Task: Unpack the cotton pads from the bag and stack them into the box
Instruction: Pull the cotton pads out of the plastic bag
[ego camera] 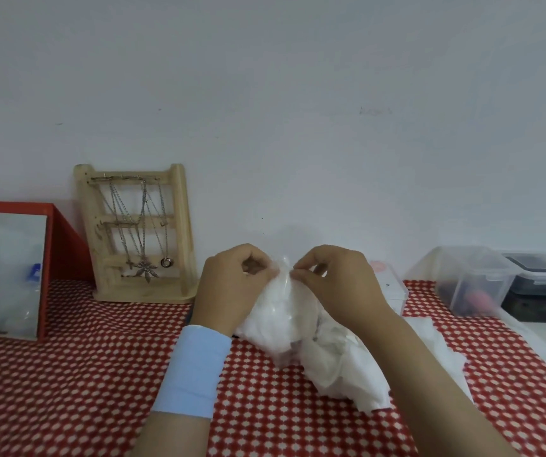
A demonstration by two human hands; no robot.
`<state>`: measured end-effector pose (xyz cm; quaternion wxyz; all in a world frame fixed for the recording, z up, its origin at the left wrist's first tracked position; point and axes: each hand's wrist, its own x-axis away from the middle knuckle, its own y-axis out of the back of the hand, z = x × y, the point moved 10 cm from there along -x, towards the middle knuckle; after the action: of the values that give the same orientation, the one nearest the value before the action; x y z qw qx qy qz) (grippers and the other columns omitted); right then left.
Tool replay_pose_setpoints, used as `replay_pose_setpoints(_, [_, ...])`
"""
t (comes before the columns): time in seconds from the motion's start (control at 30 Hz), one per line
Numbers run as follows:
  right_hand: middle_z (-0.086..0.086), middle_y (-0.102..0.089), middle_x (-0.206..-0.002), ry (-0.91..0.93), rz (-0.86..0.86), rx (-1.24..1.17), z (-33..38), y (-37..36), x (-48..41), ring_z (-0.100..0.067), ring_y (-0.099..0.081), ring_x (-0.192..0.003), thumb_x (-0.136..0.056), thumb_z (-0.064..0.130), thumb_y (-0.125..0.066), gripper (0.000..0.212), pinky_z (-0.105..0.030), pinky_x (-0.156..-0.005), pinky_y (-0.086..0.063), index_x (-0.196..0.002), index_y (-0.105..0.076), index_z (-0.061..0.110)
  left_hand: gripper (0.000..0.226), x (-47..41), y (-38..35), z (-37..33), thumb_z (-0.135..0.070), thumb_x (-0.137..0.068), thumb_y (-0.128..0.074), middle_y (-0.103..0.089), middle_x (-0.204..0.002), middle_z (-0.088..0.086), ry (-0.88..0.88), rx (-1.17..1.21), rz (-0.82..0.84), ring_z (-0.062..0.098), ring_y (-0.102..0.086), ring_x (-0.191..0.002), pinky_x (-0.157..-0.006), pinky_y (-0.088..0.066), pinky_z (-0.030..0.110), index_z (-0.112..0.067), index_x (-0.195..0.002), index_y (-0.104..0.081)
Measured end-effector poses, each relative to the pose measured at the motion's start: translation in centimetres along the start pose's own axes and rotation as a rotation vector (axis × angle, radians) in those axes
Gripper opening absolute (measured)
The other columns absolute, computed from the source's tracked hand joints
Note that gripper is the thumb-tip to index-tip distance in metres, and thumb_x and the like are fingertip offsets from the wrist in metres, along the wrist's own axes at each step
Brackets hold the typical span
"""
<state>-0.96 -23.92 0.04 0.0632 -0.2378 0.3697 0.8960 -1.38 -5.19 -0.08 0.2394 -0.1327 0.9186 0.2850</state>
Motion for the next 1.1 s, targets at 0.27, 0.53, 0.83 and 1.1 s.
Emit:
replay_pose_setpoints(0.27, [0.014, -0.069, -0.080, 0.341, -0.132, 0.260, 3.4, -0.6, 0.8, -0.013, -0.060, -0.071, -0.097, 0.029, -0.046, 0.025, -0.040, -0.083, -0.046, -0.085, -0.068, 0.026, 0.016, -0.1, -1.4, -1.1, -0.023, -0.102, -0.056, -0.067, -0.090, -0.008, -0.133, -0.286, 0.086, 0.011, -0.060, -0.083, -0.075, -0.043, 0.024, -0.018, -0.092, -0.068])
replay_pose_setpoints(0.53, [0.011, -0.071, -0.083, 0.271, -0.095, 0.265, 1.9, -0.6, 0.3, -0.013, -0.062, -0.071, -0.101, 0.018, -0.054, 0.018, -0.037, -0.092, -0.042, -0.092, -0.069, 0.021, 0.019, 0.6, -2.9, -1.5, -0.024, -0.095, -0.068, -0.059, -0.109, -0.013, -0.182, -0.222, 0.180, 0.002, -0.059, -0.096, -0.080, -0.043, 0.006, -0.029, -0.113, -0.069])
replay_pose_setpoints(0.83, [0.019, -0.064, -0.095, 0.086, 0.128, 0.139, 0.1, -0.8, 0.1, -0.002, -0.061, -0.081, -0.081, 0.034, -0.080, 0.025, -0.030, -0.089, -0.050, -0.100, -0.063, 0.037, 0.015, 0.5, -2.7, -1.8, -0.027, -0.092, -0.072, -0.052, -0.080, -0.016, -0.188, -0.272, 0.121, -0.001, -0.051, -0.075, -0.070, -0.039, 0.005, -0.027, -0.082, -0.061])
replay_pose_setpoints(1.1, [0.014, -0.070, -0.090, 0.405, -0.148, 0.284, 3.7, 0.3, 0.6, -0.011, -0.062, -0.075, -0.095, 0.030, -0.063, 0.011, -0.039, -0.085, -0.047, -0.093, -0.073, 0.030, 0.022, 0.1, -2.5, -3.2, -0.013, -0.104, -0.052, -0.069, -0.102, -0.001, -0.258, -0.308, 0.115, 0.012, -0.059, -0.099, -0.082, -0.036, 0.011, -0.015, -0.113, -0.072])
